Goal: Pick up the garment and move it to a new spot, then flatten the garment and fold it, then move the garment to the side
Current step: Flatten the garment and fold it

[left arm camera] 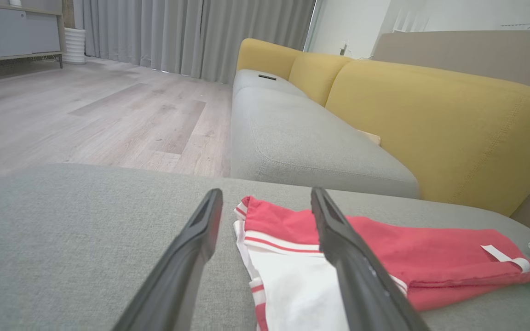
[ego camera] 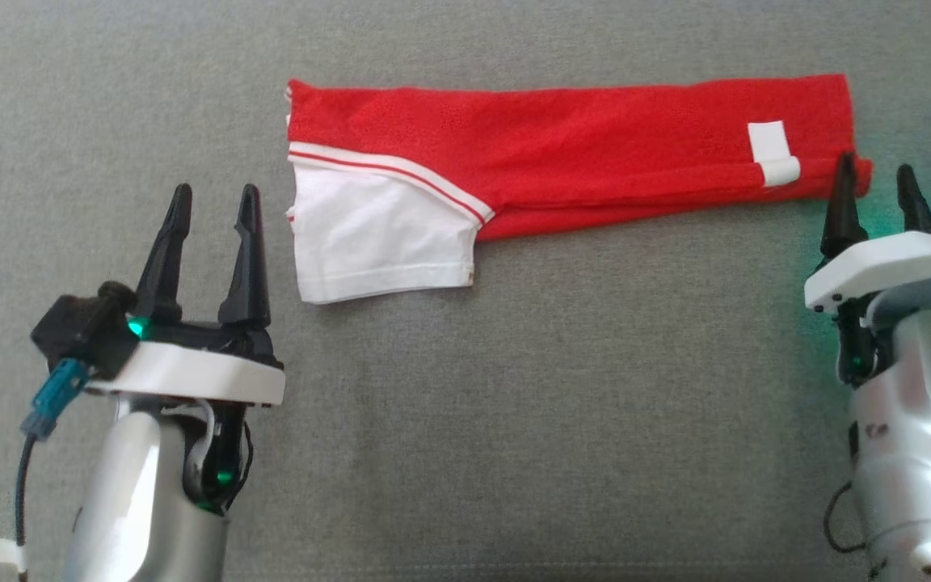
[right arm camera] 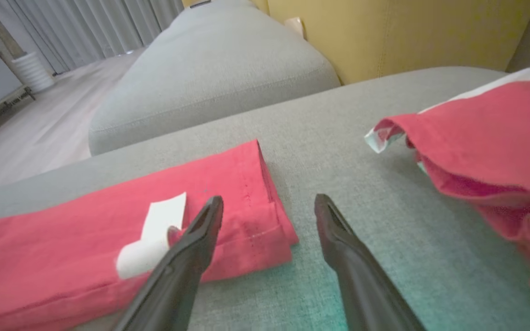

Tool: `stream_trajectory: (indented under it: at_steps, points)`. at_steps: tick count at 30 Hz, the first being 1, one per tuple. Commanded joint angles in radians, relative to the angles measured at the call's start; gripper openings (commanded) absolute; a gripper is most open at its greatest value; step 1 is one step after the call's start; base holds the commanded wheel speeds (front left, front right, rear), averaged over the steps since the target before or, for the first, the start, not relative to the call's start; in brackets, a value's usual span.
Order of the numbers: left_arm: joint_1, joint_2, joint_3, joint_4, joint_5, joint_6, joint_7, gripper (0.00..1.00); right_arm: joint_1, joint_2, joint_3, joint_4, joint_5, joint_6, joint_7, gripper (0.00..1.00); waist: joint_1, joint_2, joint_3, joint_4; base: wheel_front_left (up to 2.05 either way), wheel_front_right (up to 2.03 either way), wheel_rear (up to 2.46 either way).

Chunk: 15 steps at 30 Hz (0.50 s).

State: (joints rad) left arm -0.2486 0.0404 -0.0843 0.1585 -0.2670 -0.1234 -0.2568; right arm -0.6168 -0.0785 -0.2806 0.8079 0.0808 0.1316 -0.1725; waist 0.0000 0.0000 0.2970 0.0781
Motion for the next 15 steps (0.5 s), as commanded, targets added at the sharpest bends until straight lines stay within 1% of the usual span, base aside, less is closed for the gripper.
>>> stream_trajectory:
  at_steps: [1,6,9,11,12,13,14,15]
  points:
    - [-0.034,0.01,0.023,-0.03,-0.006,-0.004,-0.005,1.0,-0.053,-0.009,-0.014,0.025,-0.035,-0.001,0.011,1.0,0.0,0.0,0.012,0.011,0.0,0.0,0.0]
    - [-0.037,0.01,0.016,-0.031,-0.012,-0.005,-0.005,1.0,-0.112,-0.004,-0.068,0.15,-0.073,-0.001,0.032,1.0,0.0,0.0,0.031,0.018,0.0,0.0,0.0]
    - [-0.039,0.01,0.013,-0.032,-0.013,-0.005,-0.005,1.0,-0.141,0.003,-0.074,0.218,-0.067,-0.001,0.048,1.0,0.0,0.0,0.039,0.018,0.0,0.0,0.0]
    - [-0.039,0.01,0.012,-0.03,-0.013,-0.006,-0.005,1.0,-0.157,0.008,-0.061,0.252,-0.06,-0.001,0.048,1.0,0.0,0.0,0.043,0.015,0.0,0.0,0.0]
    - [-0.039,0.01,0.011,-0.028,-0.013,-0.006,-0.005,1.0,-0.164,0.01,-0.054,0.268,-0.049,-0.001,0.048,0.92,0.0,0.0,0.043,0.014,0.0,0.0,0.0]
    - [-0.04,0.01,0.011,-0.027,-0.012,-0.006,-0.005,1.0,-0.17,0.011,-0.047,0.281,-0.041,-0.001,0.045,0.36,0.0,0.0,0.044,0.012,0.0,0.0,0.0]
    - [-0.04,0.01,0.011,-0.027,-0.012,-0.006,-0.005,1.0,-0.17,0.011,-0.047,0.281,-0.041,-0.001,0.045,0.36,0.0,0.0,0.044,0.012,0.0,0.0,0.0]
    - [-0.04,0.01,0.012,-0.026,-0.011,-0.006,-0.005,1.0,-0.175,0.012,-0.04,0.291,-0.036,-0.001,0.038,0.0,0.0,0.0,0.043,0.01,0.0,0.0,0.0]
